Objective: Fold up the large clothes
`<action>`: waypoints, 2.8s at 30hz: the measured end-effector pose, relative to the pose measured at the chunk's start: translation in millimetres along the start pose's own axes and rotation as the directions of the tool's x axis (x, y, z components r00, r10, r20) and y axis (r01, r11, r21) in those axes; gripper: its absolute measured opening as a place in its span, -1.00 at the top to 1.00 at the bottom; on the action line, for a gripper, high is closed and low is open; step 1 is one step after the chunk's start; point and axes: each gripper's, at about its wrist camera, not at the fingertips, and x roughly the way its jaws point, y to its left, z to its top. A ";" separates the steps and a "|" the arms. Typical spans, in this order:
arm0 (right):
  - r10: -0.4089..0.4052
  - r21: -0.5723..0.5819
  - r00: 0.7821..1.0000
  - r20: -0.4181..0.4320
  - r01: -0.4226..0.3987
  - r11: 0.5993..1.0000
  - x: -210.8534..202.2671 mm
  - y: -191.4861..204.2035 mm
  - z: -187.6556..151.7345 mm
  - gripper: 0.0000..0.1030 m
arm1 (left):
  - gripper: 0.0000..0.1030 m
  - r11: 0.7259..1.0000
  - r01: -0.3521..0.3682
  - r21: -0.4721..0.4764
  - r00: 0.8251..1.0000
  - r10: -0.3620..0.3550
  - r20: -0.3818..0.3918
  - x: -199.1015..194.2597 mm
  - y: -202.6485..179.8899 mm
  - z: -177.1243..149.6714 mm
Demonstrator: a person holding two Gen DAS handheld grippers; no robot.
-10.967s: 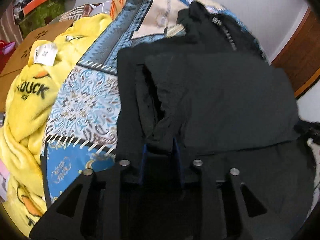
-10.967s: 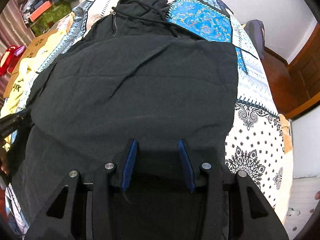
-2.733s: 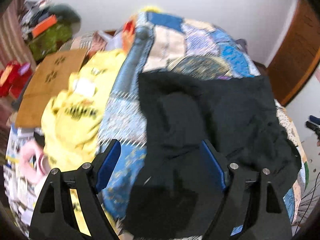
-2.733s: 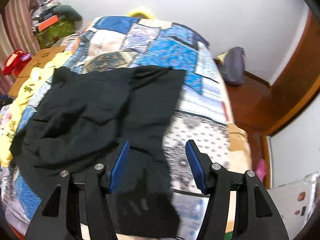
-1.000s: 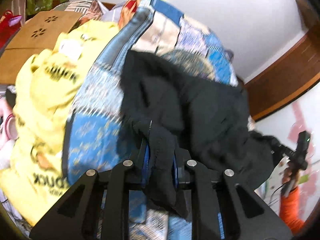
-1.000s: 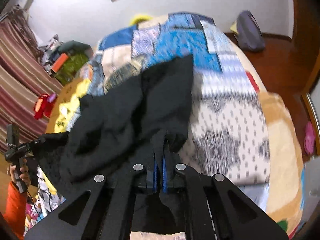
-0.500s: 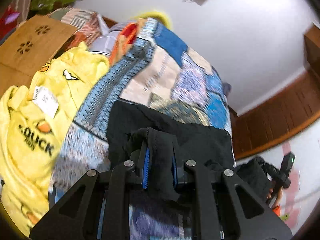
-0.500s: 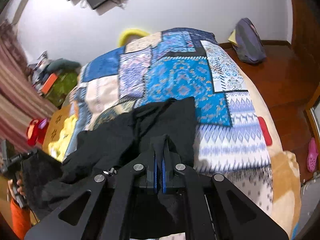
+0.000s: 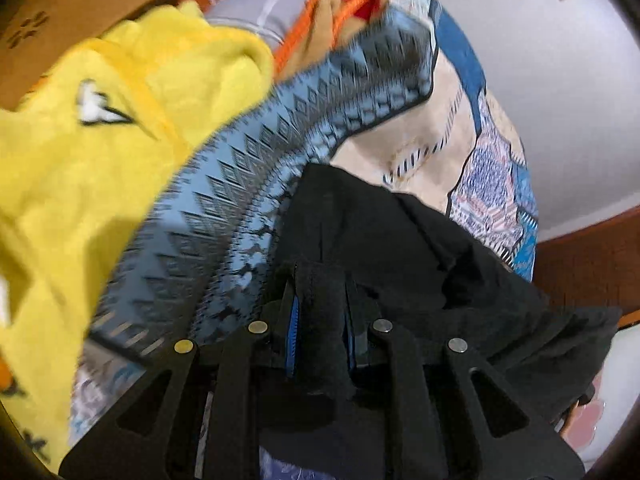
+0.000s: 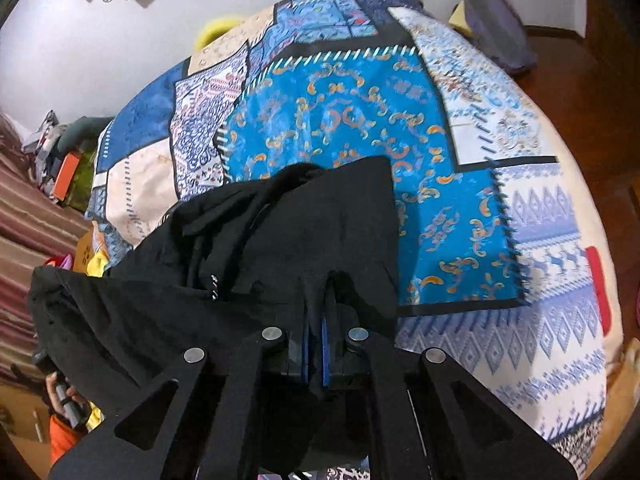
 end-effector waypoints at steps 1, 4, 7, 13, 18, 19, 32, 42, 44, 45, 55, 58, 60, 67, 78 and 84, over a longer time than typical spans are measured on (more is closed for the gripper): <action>0.002 -0.004 1.000 -0.013 -0.002 1.000 -2.5 -0.9 0.5 0.97 | 0.65 1.000 0.002 0.010 1.000 -0.002 -0.010 4.3 -1.1 0.3; -0.008 0.008 0.998 -0.069 0.008 1.000 -13.8 -4.3 4.2 0.93 | 0.65 0.999 -0.007 0.049 1.000 0.008 -0.012 2.4 -5.9 1.3; -0.037 -0.009 0.997 -0.072 0.037 0.999 -42.1 -0.9 4.5 0.89 | 0.65 0.995 -0.042 0.095 0.999 0.043 0.000 -12.8 -12.7 2.0; -0.227 -0.173 0.973 -0.036 0.218 0.961 -79.2 26.1 -4.2 0.74 | 0.62 0.975 -0.118 0.187 0.993 0.115 0.029 -60.2 -29.1 2.2; -0.463 -0.221 0.861 0.209 0.503 0.836 -115.6 45.7 -2.5 0.22 | 0.60 0.964 -0.142 0.224 0.990 0.138 0.032 -87.1 -44.3 1.0; -0.435 -0.213 0.874 0.217 0.477 0.852 -124.3 49.2 -3.9 0.22 | 0.60 0.962 -0.144 0.230 0.990 0.140 0.037 -88.4 -47.0 0.3; -0.035 -0.449 0.999 0.005 0.033 0.893 -52.8 155.6 -89.1 -0.02 | 0.17 0.949 -0.241 0.203 0.968 0.219 0.125 -90.5 -53.8 -0.1; -0.188 -0.408 0.973 0.136 0.228 0.884 12.4 170.6 -72.0 -0.08 | -0.29 0.832 -0.298 0.467 0.929 0.141 0.342 -146.5 -116.9 -44.4; -0.186 -0.384 0.974 0.129 0.222 0.896 14.8 167.1 -66.8 -0.08 | -0.30 0.796 -0.284 0.535 0.938 0.114 0.328 -136.4 -132.7 -63.8; -0.183 -0.377 0.975 0.126 0.218 0.900 13.8 167.5 -66.0 -0.08 | -0.30 0.786 -0.276 0.554 0.943 0.109 0.315 -128.9 -138.5 -70.0; -0.106 -0.371 0.986 0.128 0.147 0.917 -21.5 151.9 -68.8 -0.07 | 0.17 0.771 -0.203 0.603 0.977 0.117 0.179 -14.5 -171.2 -100.8; -0.138 -0.417 0.981 0.140 0.184 0.890 -8.1 152.4 -70.4 -0.07 | 0.16 0.799 -0.183 0.573 0.980 0.100 0.174 -1.4 -174.1 -88.9; -0.150 -0.417 0.979 0.140 0.196 0.887 4.8 148.9 -68.4 -0.08 | 0.16 0.811 -0.173 0.559 0.982 0.099 0.160 7.6 -175.6 -82.5; -0.135 -0.400 0.979 0.151 0.185 0.898 30.6 139.2 -60.7 -0.17 | 0.14 0.831 -0.167 0.530 0.985 0.113 0.133 39.8 -177.5 -68.7; -0.162 -0.426 0.973 0.163 0.218 0.878 18.1 144.4 -71.9 -0.21 | 0.06 0.831 -0.175 0.527 0.982 0.106 0.159 31.2 -170.7 -77.9; -0.181 -0.441 0.967 0.181 0.244 0.863 1.8 144.7 -83.6 -0.33 | -0.53 0.850 -0.234 0.472 0.967 0.151 0.207 4.8 -145.7 -93.8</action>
